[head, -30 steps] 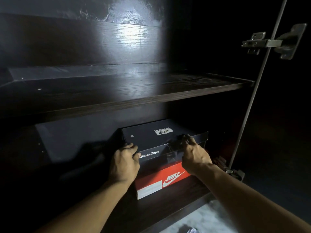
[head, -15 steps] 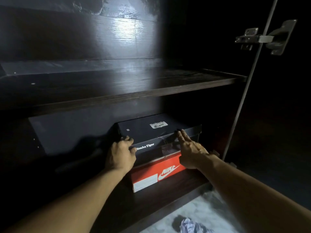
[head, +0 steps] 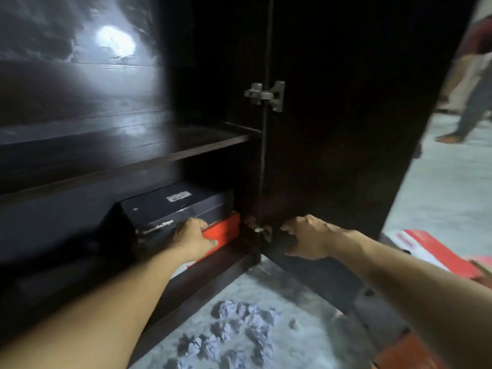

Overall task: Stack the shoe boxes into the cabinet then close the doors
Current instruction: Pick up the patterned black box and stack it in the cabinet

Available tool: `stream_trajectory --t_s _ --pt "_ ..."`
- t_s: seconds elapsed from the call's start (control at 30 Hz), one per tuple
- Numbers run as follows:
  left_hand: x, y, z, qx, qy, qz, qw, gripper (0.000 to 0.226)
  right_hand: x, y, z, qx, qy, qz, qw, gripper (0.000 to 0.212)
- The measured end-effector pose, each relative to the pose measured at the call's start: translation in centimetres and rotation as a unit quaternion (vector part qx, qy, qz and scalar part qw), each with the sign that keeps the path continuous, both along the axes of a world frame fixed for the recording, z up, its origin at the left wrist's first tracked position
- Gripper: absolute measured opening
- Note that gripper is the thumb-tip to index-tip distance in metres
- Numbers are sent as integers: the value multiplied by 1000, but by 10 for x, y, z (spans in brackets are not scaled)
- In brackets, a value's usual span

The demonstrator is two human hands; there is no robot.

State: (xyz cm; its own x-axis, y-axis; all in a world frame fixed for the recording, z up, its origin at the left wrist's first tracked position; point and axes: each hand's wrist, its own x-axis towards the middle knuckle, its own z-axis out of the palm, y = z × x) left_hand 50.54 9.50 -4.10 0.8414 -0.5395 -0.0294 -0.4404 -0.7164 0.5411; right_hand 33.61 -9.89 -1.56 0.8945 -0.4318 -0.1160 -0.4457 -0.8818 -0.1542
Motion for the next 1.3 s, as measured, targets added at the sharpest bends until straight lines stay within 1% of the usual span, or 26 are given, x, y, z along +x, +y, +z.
stream_trajectory --t_s 0.03,0.07,0.17,0.2,0.27,0.3,0.37,0.4,0.43,0.53,0.57,0.67,0.7,0.73,0.8,0.83,0.9,0.97,1.03,1.1,1.13,1.17,1.27,1.3 --pt "-19 -11 7 20 17 -40 999 60 -26 -1 9 -3 2 -11 1000 56" --pt "-39 -22 15 42 27 -80 996 59 -53 -3 16 -8 7 -18 1000 58" --pt "-108 -58 39 105 28 -199 974 49 -133 -6 37 -35 19 -41 998 48" --pt "-133 -70 46 117 24 -233 965 49 -159 -8 42 -47 16 -47 998 44" --pt "-182 -91 58 124 27 -284 950 57 -212 -4 54 -65 24 -68 995 40" --pt "-208 -100 63 124 25 -310 942 59 -239 -1 58 -66 37 -90 993 41" --pt "-257 -119 69 134 10 -369 920 49 -292 2 61 -62 51 -130 988 43" --pt "-283 -126 71 137 1 -403 905 43 -318 1 60 -58 54 -144 986 40" --pt "-309 -133 73 137 -3 -433 891 44 -346 4 59 -54 56 -163 984 37" --pt "-389 -148 69 135 4 -505 853 33 -428 17 48 -30 75 -228 970 24" --pt "-414 -151 64 135 2 -524 841 32 -455 23 45 -13 70 -253 965 25" --pt "-486 -161 46 150 19 -573 805 40 -532 38 29 55 84 -370 924 54" --pt "-510 -162 39 156 31 -591 791 41 -556 45 24 72 86 -404 908 59" --pt "-532 -162 32 162 41 -604 779 47 -580 47 15 87 90 -431 894 60" --pt "-573 -160 20 170 60 -627 758 60 -622 60 2 97 106 -463 874 52" --pt "-593 -159 13 172 68 -639 747 57 -642 66 -7 95 111 -476 867 47" --pt "-630 -155 -1 176 77 -666 721 38 -681 77 -30 108 113 -516 842 43" --pt "-660 -149 -16 177 81 -685 702 33 -717 89 -58 128 126 -562 808 37" --pt "-680 -144 -36 181 93 -692 692 32 -747 100 -89 157 121 -607 769 33" --pt "-692 -144 -58 199 70 -694 689 40 -770 113 -119 178 107 -654 727 32" --pt "-695 -144 -68 217 47 -694 685 44 -777 118 -133 185 112 -672 709 35" --pt "-699 -143 -77 232 30 -694 680 41 -784 123 -150 188 111 -684 696 44" --pt "-710 -142 -95 246 19 -700 671 37 -792 136 -193 177 109 -715 668 88" --pt "-713 -141 -99 249 19 -702 668 38 -791 139 -202 183 109 -724 656 97"
